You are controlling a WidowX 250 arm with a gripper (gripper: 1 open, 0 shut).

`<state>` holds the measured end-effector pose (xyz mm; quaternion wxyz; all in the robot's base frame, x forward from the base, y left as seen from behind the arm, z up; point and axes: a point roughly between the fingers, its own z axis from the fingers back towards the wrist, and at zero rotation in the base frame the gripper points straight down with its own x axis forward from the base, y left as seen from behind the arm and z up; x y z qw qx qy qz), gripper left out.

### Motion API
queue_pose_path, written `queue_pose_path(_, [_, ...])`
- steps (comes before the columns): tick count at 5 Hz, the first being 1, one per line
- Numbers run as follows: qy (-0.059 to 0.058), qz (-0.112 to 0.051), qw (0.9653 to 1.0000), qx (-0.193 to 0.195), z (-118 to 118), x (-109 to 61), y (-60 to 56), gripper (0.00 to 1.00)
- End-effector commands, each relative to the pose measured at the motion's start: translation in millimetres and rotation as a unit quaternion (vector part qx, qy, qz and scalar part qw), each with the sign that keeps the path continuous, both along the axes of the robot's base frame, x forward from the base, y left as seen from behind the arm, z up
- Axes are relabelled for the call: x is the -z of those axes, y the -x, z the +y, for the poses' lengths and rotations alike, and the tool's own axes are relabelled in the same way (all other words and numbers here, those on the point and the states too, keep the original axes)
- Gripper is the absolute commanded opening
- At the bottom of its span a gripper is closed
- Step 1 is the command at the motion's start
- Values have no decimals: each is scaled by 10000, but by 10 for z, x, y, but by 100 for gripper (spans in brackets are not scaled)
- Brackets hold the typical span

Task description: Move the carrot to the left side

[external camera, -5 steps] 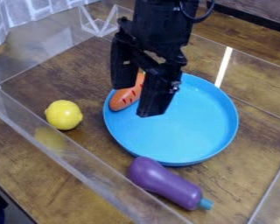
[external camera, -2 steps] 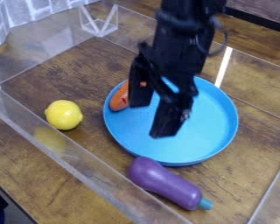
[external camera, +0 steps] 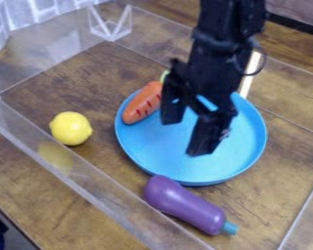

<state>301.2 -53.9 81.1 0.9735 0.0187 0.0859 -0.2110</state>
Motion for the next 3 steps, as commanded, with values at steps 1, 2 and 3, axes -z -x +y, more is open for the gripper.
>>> queue_pose_path(1, [7, -246, 9997, 35, -40, -234, -206, 100])
queue_pose_path(2, [-2, -236, 9996, 150, 67, -78, -292, 100])
queue_pose_path(3, [-8, -238, 9992, 309, 182, 34, -378, 100])
